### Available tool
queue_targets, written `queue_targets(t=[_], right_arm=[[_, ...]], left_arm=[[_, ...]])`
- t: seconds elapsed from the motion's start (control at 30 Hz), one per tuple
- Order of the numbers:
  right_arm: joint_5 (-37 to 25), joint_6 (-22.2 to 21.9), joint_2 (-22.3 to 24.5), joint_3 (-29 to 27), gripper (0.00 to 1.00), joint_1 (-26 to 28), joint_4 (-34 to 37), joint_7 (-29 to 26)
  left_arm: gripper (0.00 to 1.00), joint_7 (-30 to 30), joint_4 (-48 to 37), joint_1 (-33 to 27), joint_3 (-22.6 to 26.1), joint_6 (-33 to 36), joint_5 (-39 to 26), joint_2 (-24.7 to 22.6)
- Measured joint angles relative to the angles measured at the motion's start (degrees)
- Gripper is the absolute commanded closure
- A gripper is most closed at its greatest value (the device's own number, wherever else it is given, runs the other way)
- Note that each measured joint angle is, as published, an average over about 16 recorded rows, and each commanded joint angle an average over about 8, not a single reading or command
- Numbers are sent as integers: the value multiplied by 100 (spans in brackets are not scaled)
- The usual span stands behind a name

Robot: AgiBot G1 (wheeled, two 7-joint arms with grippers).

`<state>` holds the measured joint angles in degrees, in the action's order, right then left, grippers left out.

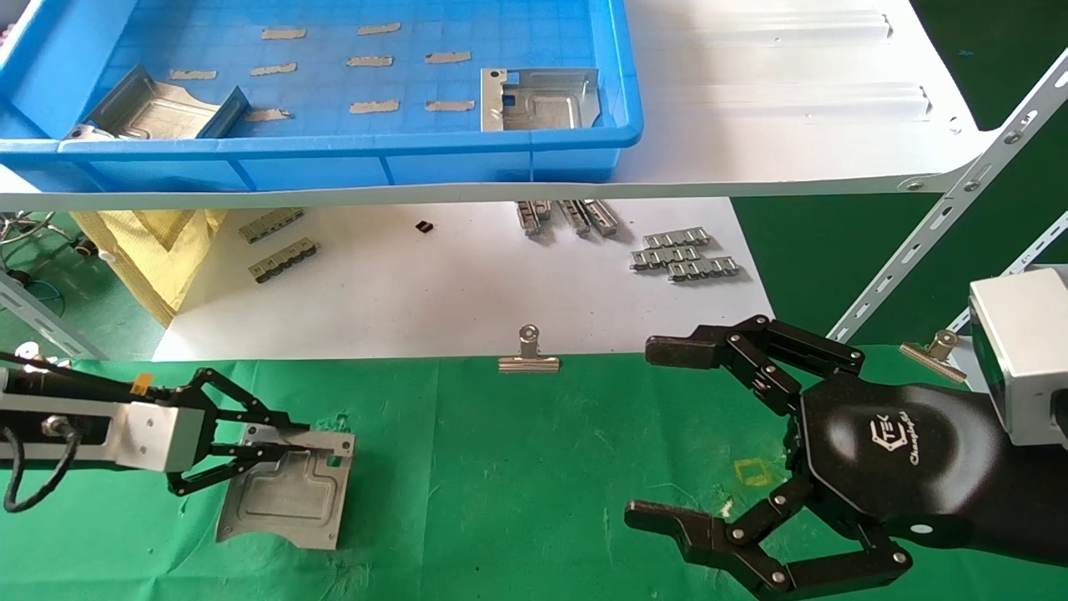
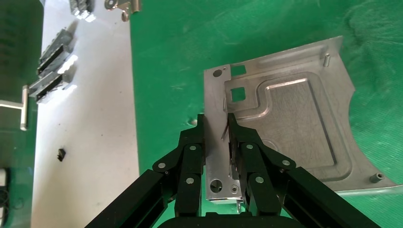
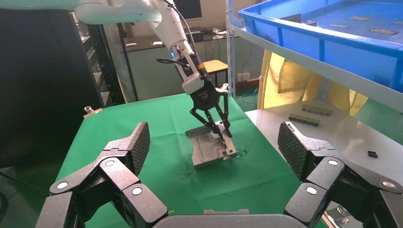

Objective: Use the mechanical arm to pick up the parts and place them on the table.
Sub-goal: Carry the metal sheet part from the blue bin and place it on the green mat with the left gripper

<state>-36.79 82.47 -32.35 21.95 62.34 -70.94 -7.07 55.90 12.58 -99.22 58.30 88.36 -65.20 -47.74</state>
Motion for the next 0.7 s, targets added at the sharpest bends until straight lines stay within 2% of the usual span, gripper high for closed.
queue_targets(t=[0.23,0.4,0.53,0.7], right_arm=[[0,0,0,0,0,0,0,0],[0,0,0,0,0,0,0,0],[0,0,0,0,0,0,0,0],[0,0,0,0,0,0,0,0]], left_arm=[[0,182,-324,-104,80,113,-91,-123],[0,101,-410,-208,106,207,-59,-142],[0,-232,-349,-248,74,275,151,-83],[0,-937,-115,-187,-22,339,659,80]])
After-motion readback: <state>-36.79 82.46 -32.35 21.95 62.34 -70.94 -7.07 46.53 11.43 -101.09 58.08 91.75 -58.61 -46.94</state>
